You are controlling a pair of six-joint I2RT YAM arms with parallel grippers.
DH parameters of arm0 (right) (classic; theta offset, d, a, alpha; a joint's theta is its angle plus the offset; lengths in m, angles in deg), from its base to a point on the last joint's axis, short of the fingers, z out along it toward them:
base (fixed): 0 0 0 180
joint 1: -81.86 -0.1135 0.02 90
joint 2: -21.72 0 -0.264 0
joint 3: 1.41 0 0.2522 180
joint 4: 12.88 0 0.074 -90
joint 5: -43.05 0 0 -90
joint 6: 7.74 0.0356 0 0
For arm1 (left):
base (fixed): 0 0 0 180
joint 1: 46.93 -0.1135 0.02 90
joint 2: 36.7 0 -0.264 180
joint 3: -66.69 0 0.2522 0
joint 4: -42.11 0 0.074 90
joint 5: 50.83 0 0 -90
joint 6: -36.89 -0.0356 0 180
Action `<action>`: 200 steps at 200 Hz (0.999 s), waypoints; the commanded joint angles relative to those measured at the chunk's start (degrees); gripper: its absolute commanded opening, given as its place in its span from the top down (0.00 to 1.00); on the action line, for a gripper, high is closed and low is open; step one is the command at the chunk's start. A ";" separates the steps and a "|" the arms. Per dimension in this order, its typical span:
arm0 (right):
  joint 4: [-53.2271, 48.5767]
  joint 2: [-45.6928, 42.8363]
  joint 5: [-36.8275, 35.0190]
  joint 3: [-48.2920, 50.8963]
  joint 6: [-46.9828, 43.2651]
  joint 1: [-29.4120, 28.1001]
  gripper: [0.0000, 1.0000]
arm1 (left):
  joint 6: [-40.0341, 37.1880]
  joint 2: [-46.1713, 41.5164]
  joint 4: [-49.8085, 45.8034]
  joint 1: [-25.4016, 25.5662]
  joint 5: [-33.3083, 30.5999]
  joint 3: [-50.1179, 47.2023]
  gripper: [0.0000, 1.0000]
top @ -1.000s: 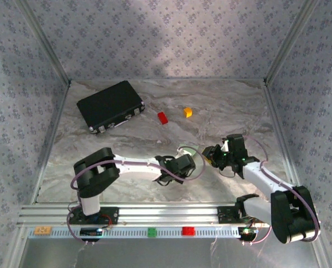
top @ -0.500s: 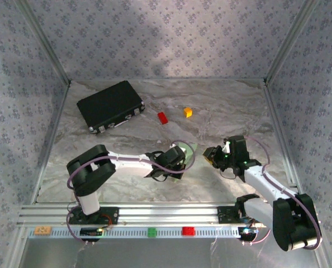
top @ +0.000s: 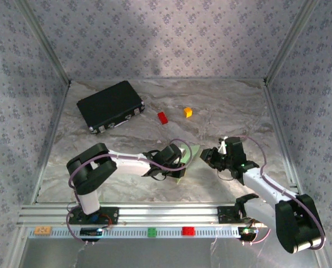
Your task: Fold a paper plane with a square sheet of paper (pick it up from the middle)
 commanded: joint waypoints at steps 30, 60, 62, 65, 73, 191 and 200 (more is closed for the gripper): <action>4.32 4.76 2.98 -0.59 -4.28 -2.84 0.88 | 2.76 2.10 5.56 -2.20 6.59 -3.34 1.00; 7.39 9.06 6.09 -1.47 -4.95 -4.18 0.91 | 4.27 3.03 9.23 -3.30 9.78 -4.99 1.00; 7.52 9.29 6.28 -1.67 -5.06 -4.32 0.91 | 4.35 3.11 9.52 -3.38 9.99 -5.08 1.00; 7.71 9.71 6.39 -1.81 -5.19 -4.56 0.91 | 4.55 3.18 9.89 -3.47 10.18 -5.25 1.00; 8.06 10.82 6.65 -2.44 -5.54 -5.02 0.91 | 4.95 3.41 10.59 -3.73 10.84 -5.70 1.00; 16.48 25.92 10.33 -6.70 -6.08 -4.91 0.94 | 8.90 3.97 16.19 -6.38 15.13 -8.97 1.00; 16.53 25.87 10.33 -6.63 -6.14 -4.55 0.94 | 9.40 3.79 16.77 -6.54 15.11 -9.37 1.00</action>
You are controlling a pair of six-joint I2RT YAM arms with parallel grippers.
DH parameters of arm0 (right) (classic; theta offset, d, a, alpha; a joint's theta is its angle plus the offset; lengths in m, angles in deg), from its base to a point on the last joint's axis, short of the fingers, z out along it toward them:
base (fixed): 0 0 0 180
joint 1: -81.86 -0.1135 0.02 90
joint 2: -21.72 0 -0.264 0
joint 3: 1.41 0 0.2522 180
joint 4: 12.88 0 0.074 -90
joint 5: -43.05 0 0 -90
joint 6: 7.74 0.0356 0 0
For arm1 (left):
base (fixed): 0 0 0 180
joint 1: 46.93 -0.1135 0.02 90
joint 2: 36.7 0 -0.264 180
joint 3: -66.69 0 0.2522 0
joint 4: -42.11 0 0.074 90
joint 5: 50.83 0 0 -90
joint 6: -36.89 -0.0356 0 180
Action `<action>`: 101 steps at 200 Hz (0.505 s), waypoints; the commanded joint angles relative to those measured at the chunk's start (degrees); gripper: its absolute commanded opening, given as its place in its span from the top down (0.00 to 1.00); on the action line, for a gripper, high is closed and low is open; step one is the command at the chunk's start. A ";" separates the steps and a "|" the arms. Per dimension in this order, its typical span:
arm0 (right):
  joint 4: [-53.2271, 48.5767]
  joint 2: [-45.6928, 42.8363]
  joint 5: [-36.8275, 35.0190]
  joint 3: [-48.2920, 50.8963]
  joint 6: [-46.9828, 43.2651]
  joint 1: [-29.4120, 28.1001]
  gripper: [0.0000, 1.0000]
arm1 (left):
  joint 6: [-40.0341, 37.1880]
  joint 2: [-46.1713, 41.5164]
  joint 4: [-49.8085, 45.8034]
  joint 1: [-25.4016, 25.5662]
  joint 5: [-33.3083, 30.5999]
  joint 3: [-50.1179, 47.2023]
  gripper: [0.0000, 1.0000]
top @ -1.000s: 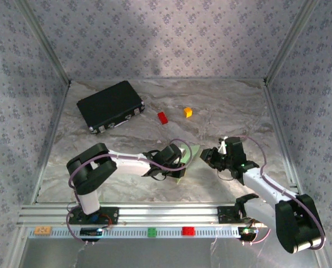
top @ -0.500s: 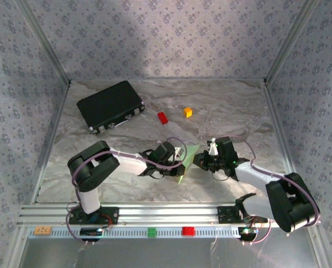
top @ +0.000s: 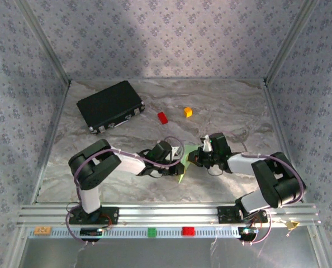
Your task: Fold a paper plane with a square sheet of paper (pick it up from the middle)
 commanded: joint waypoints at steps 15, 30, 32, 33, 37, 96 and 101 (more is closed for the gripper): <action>1.76 0.77 1.97 -1.24 -1.75 1.60 0.94 | 2.55 1.12 0.82 -0.76 0.07 -3.50 1.00; 1.38 1.01 2.44 -1.25 -2.31 2.20 0.94 | 3.48 0.94 1.84 -0.94 -0.11 -4.35 1.00; 1.33 1.07 2.55 -1.29 -2.32 2.24 0.94 | 3.57 0.94 1.90 -1.01 -0.09 -4.44 1.00; 1.32 1.09 2.60 -1.30 -2.41 2.27 0.94 | 3.58 0.94 1.91 -1.03 -0.10 -4.45 1.00; 1.31 1.18 2.81 -1.37 -2.55 2.43 0.94 | 3.68 0.82 1.99 -1.03 -0.21 -4.53 1.00; 2.32 4.51 5.68 -3.04 -3.40 2.61 0.94 | 5.65 0.85 2.29 -1.22 -0.99 -5.29 1.00; 2.37 4.78 5.70 -3.11 -3.45 2.65 0.94 | 5.92 0.93 2.32 -1.22 -1.10 -5.43 1.00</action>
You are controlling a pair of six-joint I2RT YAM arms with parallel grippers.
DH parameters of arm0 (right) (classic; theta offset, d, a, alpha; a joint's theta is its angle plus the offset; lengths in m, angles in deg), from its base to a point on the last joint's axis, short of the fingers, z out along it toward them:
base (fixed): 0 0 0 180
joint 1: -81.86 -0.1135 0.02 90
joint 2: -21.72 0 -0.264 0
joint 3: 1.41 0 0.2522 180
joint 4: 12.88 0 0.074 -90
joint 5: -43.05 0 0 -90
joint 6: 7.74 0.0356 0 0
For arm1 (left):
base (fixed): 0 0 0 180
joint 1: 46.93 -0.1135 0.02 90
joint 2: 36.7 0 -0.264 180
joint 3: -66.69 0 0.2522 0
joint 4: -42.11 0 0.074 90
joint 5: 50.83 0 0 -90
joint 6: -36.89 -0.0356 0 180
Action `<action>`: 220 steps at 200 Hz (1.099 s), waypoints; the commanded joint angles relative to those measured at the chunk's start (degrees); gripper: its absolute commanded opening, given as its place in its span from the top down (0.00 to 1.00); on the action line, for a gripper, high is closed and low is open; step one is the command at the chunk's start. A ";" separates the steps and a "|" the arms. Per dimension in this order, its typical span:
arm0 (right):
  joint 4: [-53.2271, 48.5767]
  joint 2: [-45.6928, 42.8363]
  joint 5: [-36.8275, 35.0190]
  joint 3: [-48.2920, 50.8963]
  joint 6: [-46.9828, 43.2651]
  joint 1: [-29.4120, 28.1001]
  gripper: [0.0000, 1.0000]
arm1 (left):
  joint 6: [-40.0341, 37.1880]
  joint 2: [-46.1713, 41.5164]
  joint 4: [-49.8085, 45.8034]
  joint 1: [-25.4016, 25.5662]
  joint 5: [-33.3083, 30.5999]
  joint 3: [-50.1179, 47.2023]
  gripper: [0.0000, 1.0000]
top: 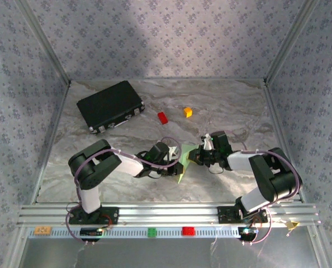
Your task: Fold a paper plane with a square sheet of paper (pick it up from the middle)
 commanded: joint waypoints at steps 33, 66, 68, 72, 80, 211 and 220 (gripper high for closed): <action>1.47 2.91 2.43 -2.36 -1.76 0.29 0.94 | 2.09 1.10 -3.64 -0.65 -1.74 -2.72 1.00; 2.35 4.63 2.93 -2.71 -1.74 0.53 0.94 | 2.89 1.29 -3.97 -0.66 -2.41 -2.96 1.00; 2.45 4.76 2.97 -2.72 -1.75 0.51 0.94 | 2.94 1.33 -3.98 -0.69 -2.40 -2.98 1.00; 2.51 4.98 3.09 -2.72 -1.79 0.50 0.94 | 2.98 1.38 -3.98 -0.69 -2.40 -2.99 1.00; 2.87 5.34 3.27 -2.77 -1.62 0.56 0.94 | 3.05 1.43 -3.96 -0.73 -2.40 -2.99 1.00; 3.38 9.45 2.33 -2.21 -2.18 1.96 0.94 | 3.25 2.86 -5.38 -1.06 -1.28 -1.67 1.00; 2.91 9.79 1.85 -2.32 -2.28 1.99 0.94 | 3.25 2.79 -5.31 -1.09 -1.02 -1.59 0.98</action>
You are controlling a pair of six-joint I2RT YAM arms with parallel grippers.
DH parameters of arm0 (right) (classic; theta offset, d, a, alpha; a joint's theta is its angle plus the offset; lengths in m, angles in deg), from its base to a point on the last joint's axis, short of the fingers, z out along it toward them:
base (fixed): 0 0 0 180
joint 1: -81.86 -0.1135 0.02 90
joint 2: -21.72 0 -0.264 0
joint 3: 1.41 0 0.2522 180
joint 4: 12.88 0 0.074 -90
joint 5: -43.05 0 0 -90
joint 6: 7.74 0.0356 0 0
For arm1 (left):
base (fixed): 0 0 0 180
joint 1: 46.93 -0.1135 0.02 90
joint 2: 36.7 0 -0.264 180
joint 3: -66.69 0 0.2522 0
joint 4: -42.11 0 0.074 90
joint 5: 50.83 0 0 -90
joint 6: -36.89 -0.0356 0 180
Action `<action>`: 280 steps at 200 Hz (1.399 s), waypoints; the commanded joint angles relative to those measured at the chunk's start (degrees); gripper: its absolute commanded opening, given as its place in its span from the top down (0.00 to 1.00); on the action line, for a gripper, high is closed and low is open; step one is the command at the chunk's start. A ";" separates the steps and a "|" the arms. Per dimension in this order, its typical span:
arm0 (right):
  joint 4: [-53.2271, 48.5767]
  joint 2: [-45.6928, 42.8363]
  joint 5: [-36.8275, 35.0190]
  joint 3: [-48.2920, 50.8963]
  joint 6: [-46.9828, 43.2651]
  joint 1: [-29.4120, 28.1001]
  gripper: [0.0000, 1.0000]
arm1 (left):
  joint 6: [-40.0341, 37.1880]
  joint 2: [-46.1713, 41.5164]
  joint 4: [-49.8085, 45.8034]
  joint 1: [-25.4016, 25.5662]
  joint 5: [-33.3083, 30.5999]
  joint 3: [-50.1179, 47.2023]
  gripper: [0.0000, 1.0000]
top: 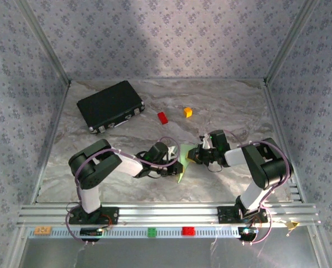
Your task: Fold a paper plane with a square sheet of paper (pick it up from the middle)
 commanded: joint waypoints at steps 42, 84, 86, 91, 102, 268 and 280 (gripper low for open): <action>-3.78 2.58 -2.62 -0.43 -2.07 0.48 0.94 | -0.81 0.66 -6.98 -0.45 -0.12 -0.54 0.91; -4.59 3.07 -3.48 -0.17 -2.26 0.40 0.95 | -1.08 -2.97 -8.13 -0.34 0.22 0.39 0.85; -4.59 3.05 -3.55 -0.13 -2.22 0.38 0.95 | -1.08 -3.07 -8.08 -0.34 0.26 0.43 0.84; -4.59 3.09 -3.54 -0.16 -2.27 0.39 0.95 | -1.10 -3.39 -8.09 -0.34 0.38 0.46 0.84; -4.68 3.23 -3.61 -0.11 -2.28 0.31 0.95 | -1.17 -3.84 -7.91 -0.32 0.80 0.48 0.84; -7.93 4.27 -6.71 -0.82 -2.98 0.05 0.95 | -2.02 -1.02 -10.30 1.06 5.20 -3.16 0.87; -8.08 4.27 -6.74 -0.82 -3.09 0.08 0.95 | -2.51 -1.72 -11.38 1.15 4.65 -3.30 0.86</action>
